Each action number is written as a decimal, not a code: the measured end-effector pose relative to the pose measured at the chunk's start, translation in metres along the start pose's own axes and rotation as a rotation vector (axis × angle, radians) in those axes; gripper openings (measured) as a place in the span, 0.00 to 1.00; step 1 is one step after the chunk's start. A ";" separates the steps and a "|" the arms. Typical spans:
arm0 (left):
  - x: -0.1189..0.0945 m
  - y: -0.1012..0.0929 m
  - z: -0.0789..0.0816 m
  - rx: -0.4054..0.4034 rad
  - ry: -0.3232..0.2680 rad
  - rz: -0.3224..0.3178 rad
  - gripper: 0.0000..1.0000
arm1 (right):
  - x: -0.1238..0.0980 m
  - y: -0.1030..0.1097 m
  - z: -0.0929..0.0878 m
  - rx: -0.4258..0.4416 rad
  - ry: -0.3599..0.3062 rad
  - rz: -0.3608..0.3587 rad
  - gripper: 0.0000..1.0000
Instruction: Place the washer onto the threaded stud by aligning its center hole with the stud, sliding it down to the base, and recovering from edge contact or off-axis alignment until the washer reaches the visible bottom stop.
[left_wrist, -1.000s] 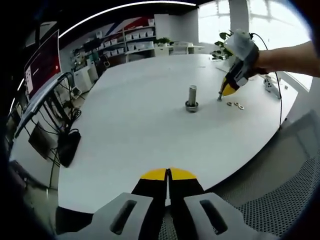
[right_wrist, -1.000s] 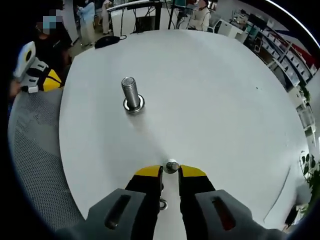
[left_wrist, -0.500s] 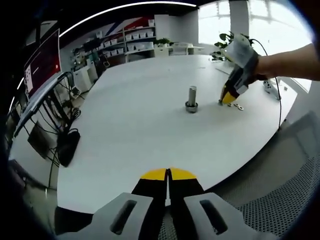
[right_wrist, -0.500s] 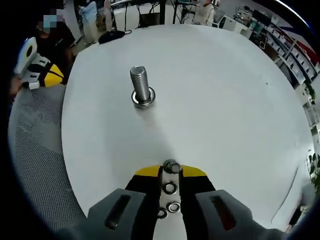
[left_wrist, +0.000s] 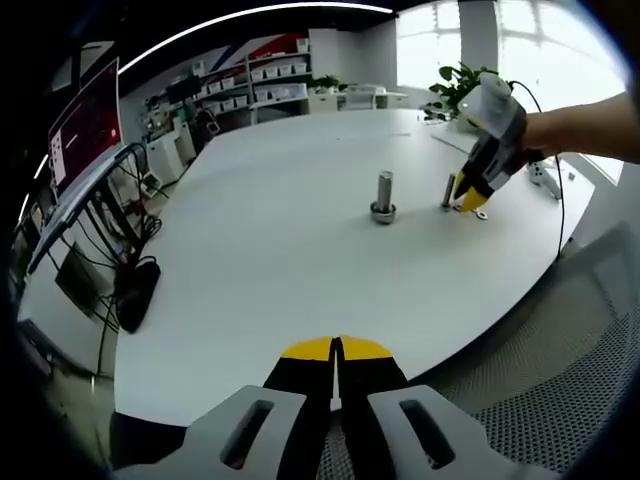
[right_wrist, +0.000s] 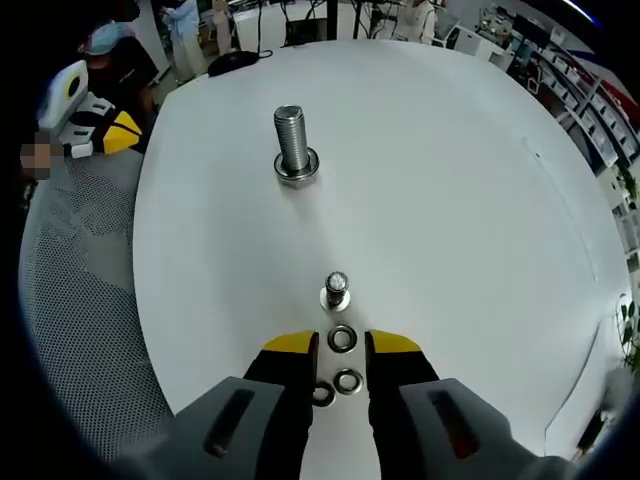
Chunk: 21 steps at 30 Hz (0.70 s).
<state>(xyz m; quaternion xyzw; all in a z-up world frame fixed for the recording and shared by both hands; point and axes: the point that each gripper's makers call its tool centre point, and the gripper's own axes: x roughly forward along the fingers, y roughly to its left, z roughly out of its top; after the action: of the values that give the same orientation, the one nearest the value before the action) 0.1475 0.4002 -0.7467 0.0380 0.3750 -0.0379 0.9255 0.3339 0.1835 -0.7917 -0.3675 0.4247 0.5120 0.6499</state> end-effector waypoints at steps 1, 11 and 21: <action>0.000 0.000 -0.001 -0.001 0.005 0.000 0.00 | 0.000 0.000 -0.001 0.000 0.000 0.002 0.21; 0.000 0.000 0.001 -0.004 -0.007 0.003 0.00 | 0.006 0.004 -0.005 -0.051 0.048 0.047 0.22; 0.000 0.001 0.002 -0.007 -0.015 0.003 0.00 | 0.006 -0.001 -0.004 -0.053 0.043 0.052 0.16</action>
<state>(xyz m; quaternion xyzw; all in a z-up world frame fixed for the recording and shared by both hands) 0.1489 0.4009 -0.7451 0.0349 0.3682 -0.0354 0.9284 0.3352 0.1818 -0.7984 -0.3845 0.4340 0.5318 0.6172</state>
